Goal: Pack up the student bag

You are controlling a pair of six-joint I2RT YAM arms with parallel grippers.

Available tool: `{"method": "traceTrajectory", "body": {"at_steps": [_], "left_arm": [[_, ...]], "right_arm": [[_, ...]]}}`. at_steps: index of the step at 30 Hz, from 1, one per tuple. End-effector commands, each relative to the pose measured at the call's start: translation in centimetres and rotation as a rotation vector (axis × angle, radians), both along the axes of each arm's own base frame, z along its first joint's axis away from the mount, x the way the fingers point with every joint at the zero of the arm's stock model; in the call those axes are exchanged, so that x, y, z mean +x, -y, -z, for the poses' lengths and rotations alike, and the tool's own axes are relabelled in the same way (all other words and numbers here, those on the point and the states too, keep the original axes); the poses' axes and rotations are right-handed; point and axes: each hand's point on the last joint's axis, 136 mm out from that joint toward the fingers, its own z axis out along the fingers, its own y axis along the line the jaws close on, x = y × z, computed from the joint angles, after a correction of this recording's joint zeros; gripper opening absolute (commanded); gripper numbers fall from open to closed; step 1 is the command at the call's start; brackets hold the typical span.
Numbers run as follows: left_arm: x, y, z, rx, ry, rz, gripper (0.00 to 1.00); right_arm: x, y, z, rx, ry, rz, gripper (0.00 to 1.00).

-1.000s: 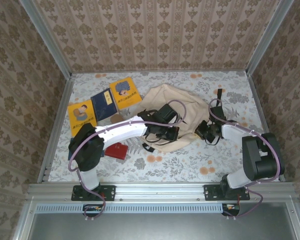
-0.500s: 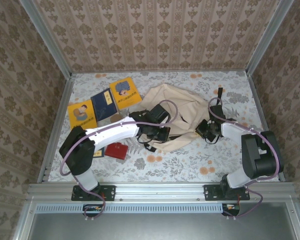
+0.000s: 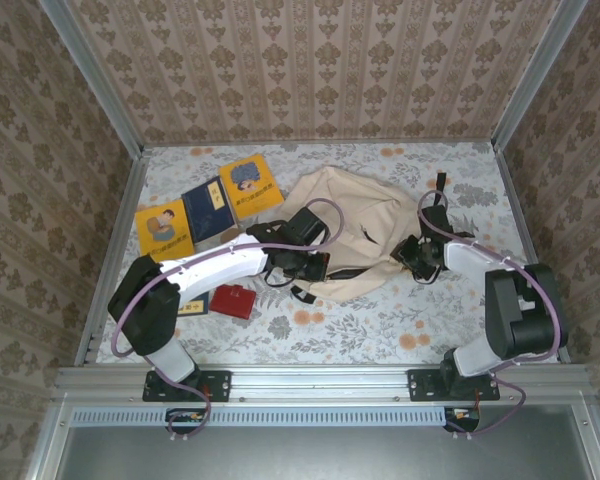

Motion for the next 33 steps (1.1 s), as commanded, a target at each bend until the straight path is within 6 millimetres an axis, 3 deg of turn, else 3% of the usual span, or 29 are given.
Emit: {"method": "traceTrajectory", "body": {"at_steps": [1,3,9,16,20,23,33], "left_arm": [[0.0,1.0,-0.7,-0.055,0.000,0.030,0.00],[0.1,1.4,-0.6,-0.057,-0.003,0.034,0.00],[0.2,1.7,-0.4,-0.051,-0.001,0.045,0.00],[0.2,1.4,-0.1,-0.035,-0.001,0.039,0.00],[0.1,1.2,0.0,-0.031,-0.002,0.037,0.00],[0.1,1.1,0.0,-0.029,-0.001,0.035,0.00],[0.3,0.8,-0.1,-0.022,0.004,0.026,0.00]], "right_arm": [[-3.0,1.3,-2.3,-0.051,-0.046,0.024,0.61],[-4.8,0.6,-2.8,-0.008,-0.070,0.019,0.62],[-7.8,-4.4,-3.8,0.220,-0.049,0.001,0.60],[-6.4,-8.5,-4.7,0.377,0.032,-0.010,0.51],[-5.8,-9.5,-4.3,0.395,0.023,-0.036,0.47],[-5.6,-9.7,-3.8,0.389,0.009,-0.036,0.38],[-4.2,-7.9,-2.9,0.274,0.035,0.006,0.20]]}}
